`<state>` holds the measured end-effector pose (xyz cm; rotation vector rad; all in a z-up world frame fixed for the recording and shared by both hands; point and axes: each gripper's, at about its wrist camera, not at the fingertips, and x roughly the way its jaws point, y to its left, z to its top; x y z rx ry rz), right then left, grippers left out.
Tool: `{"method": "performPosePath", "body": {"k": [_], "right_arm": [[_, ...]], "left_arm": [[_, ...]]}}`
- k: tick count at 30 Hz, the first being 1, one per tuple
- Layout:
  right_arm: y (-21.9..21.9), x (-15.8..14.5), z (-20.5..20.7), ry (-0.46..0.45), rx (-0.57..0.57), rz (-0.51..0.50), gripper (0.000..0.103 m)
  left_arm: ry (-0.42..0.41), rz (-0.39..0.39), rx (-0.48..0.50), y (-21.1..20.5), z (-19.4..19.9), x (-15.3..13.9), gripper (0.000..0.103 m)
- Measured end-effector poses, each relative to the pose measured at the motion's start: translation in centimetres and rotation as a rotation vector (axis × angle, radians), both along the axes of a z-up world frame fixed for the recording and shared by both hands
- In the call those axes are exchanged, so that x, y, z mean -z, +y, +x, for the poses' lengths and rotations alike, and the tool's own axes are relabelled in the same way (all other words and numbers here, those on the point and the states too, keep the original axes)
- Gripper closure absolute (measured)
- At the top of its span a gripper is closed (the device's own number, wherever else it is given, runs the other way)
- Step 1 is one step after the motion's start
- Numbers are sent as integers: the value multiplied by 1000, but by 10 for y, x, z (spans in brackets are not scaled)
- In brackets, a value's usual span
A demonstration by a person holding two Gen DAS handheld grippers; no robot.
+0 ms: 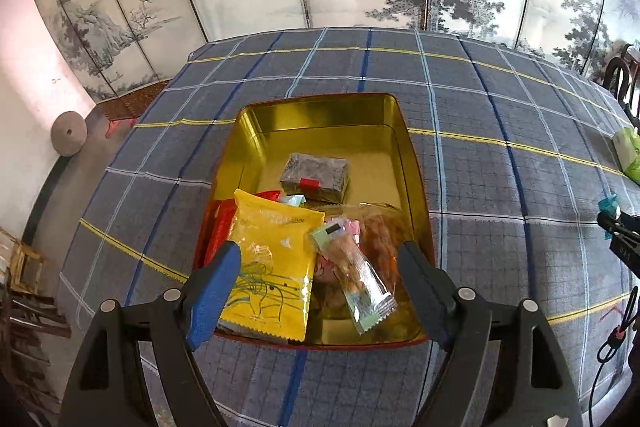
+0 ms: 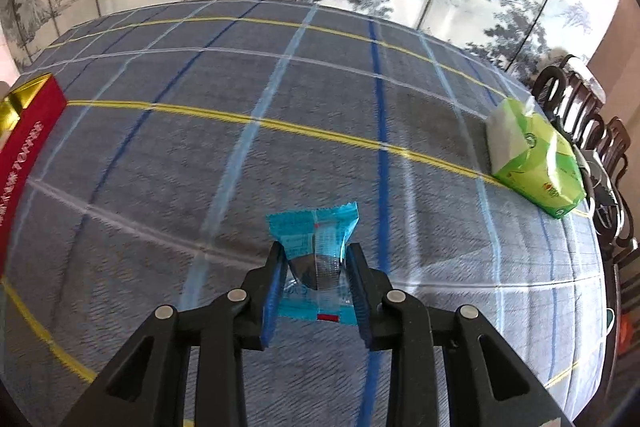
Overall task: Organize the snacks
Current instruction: 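Carry the blue wrapped candy into the gold tin and open the right tool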
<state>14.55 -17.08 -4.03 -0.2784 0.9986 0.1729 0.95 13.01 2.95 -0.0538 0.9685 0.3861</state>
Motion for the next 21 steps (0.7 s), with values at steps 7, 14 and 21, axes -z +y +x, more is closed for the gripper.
{"method": "performPosePath", "body": {"k": [7, 14, 21], "right_arm": [[40, -14, -21, 21, -87, 46, 72], [92, -30, -41, 37, -192, 102, 72], [140, -46, -54, 34, -269, 149, 72]], "left_arm": [[-36, -23, -17, 9, -16, -10, 24], [-71, -42, -58, 28, -34, -17, 21], [-102, -61, -108, 52, -50, -21, 20]]}}
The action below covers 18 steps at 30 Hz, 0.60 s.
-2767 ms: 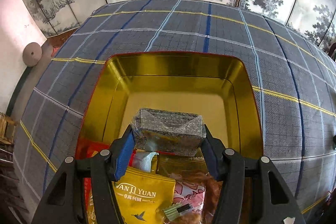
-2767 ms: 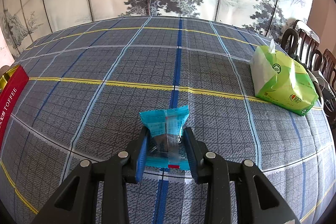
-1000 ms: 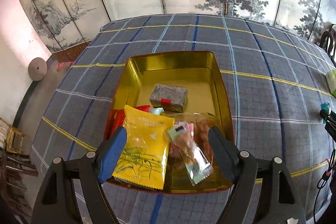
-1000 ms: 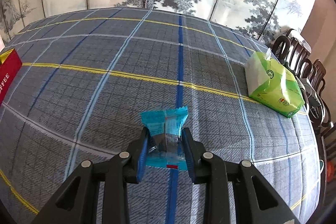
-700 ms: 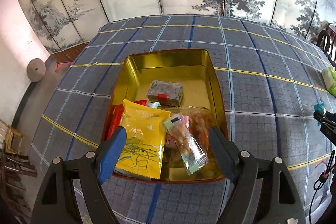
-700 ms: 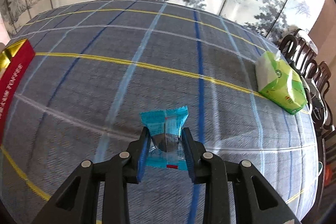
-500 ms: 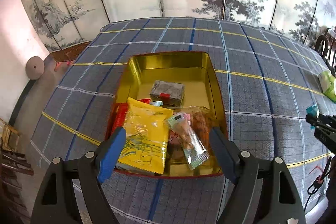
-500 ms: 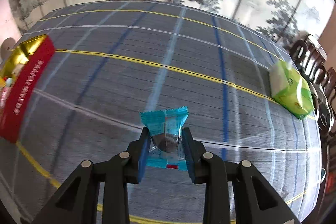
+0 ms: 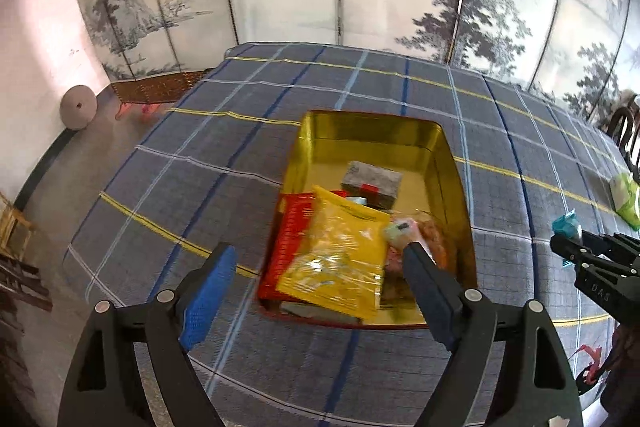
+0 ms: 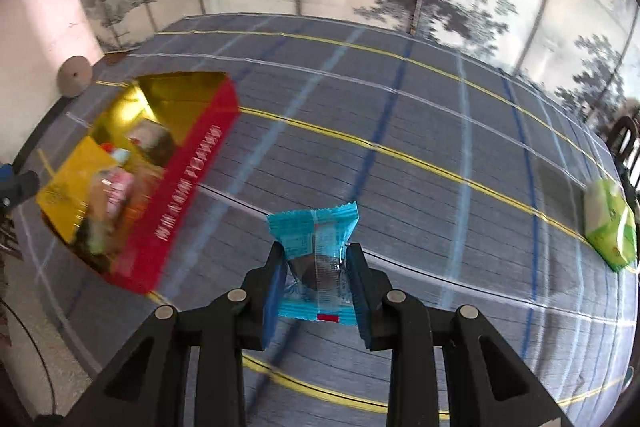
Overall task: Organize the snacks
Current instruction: 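Carry the blue wrapped candy into the gold tin and open the right tool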
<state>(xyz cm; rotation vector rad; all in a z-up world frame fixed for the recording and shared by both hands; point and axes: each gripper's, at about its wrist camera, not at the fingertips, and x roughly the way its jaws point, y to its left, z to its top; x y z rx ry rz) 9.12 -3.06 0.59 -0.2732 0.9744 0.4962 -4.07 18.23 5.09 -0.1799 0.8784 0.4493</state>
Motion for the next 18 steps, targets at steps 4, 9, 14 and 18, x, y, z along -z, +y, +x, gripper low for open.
{"method": "performPosePath", "body": {"k": [4, 9, 14, 18], "right_arm": [[28, -8, -6, -8, -31, 28, 72], [55, -14, -13, -19, -61, 61, 72], [77, -17, -21, -29, -93, 80, 72], [89, -18, -25, -34, -111, 112, 72]], "left_arm": [[-16, 0, -31, 15, -10, -2, 19], [-23, -7, -69, 35, -22, -1, 18], [-21, -12, -111, 54, -33, 3, 18], [-17, -12, -133, 65, -41, 6, 17]]}}
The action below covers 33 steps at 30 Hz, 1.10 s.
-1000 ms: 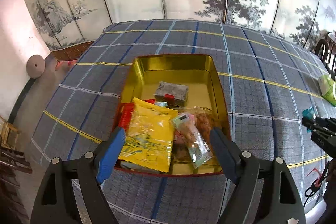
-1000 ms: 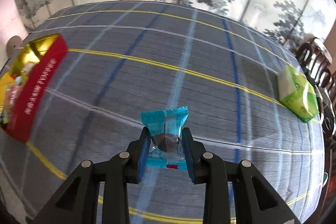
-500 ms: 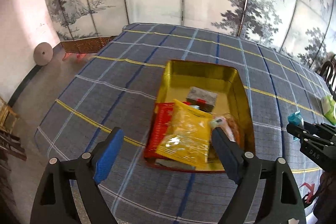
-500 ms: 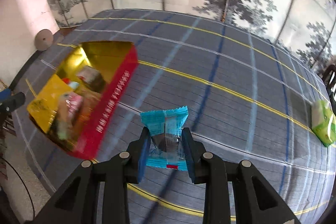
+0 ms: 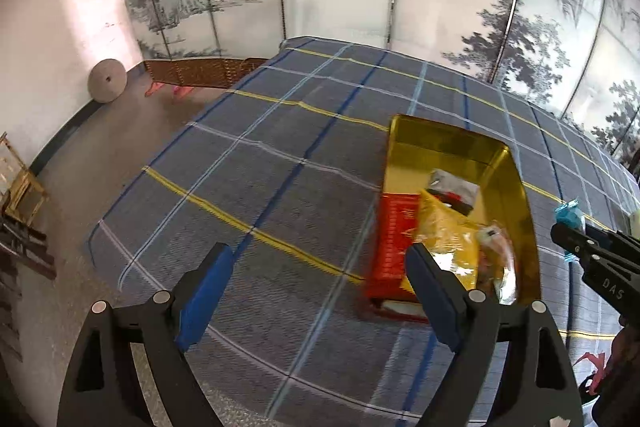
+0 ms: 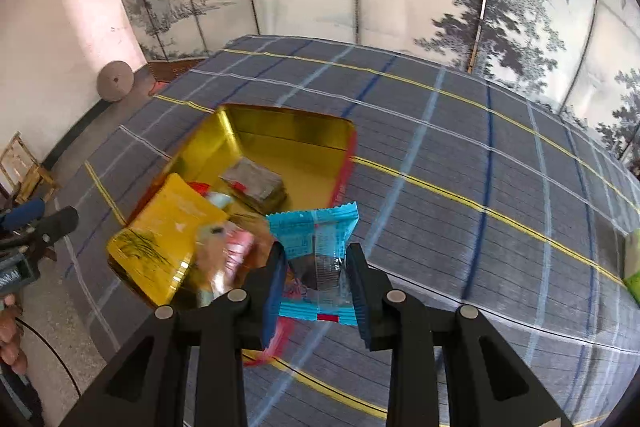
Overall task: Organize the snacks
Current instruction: 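Carry the blue wrapped candy into the gold tin and open the right tool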
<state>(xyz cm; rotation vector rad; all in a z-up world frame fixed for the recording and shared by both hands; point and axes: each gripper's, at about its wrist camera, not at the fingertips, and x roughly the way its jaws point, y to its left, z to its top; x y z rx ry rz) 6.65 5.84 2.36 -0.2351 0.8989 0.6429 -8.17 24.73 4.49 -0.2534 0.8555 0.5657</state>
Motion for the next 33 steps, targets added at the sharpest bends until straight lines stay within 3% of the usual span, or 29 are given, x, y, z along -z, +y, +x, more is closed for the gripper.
{"method": "performPosePath", "body": {"k": [17, 33], "right_arm": [[46, 7, -8, 2, -66, 22, 72], [56, 32, 6, 38, -4, 4, 72]], "left_arm": [[22, 25, -38, 23, -17, 7, 16], [71, 28, -38, 25, -24, 18, 13]]}}
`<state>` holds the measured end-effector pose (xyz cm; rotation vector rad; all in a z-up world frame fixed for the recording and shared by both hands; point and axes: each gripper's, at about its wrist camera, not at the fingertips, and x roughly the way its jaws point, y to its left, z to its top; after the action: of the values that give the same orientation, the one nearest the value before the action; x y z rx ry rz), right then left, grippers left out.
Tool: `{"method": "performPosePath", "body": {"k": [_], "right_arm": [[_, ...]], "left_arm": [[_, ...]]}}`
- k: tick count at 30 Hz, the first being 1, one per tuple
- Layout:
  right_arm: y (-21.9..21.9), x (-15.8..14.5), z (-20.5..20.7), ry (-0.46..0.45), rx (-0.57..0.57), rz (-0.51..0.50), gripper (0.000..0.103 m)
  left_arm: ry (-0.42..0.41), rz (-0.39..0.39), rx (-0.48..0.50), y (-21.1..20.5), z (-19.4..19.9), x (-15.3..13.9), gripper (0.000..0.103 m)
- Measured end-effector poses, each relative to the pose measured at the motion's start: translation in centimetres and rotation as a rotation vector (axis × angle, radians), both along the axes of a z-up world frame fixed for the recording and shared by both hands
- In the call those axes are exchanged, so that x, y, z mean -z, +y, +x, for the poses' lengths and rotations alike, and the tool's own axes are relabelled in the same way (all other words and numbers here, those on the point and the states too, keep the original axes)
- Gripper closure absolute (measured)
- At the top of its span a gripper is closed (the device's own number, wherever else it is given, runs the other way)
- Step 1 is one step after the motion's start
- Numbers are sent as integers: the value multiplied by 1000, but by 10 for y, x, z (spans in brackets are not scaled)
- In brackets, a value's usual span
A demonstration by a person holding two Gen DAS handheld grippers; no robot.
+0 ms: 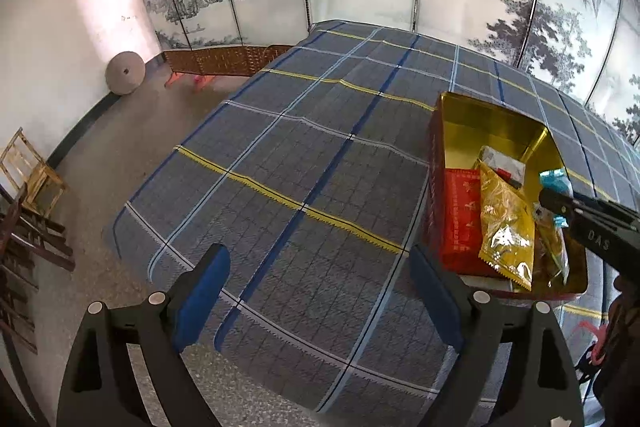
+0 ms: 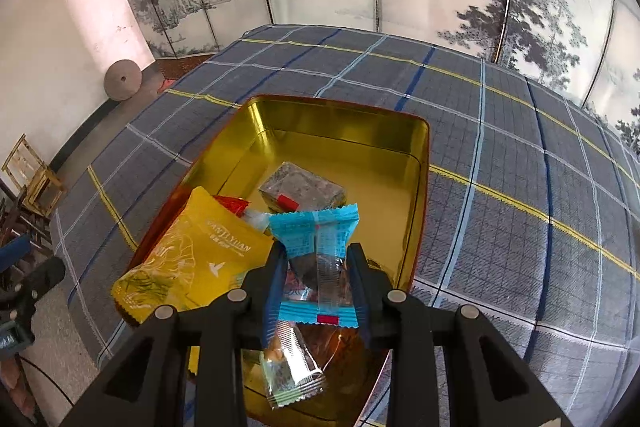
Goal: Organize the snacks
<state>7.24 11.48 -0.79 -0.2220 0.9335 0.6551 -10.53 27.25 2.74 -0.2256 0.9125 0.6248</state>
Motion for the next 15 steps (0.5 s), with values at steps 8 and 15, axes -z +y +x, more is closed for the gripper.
{"method": "performPosePath", "body": {"k": [8, 15], "right_arm": [[6, 7, -4, 0, 1, -17, 69], [3, 6, -6, -7, 16, -19, 48]], "left_arm": [[13, 4, 5, -6, -1, 2, 9], [24, -5, 17, -14, 0, 3, 9]]}}
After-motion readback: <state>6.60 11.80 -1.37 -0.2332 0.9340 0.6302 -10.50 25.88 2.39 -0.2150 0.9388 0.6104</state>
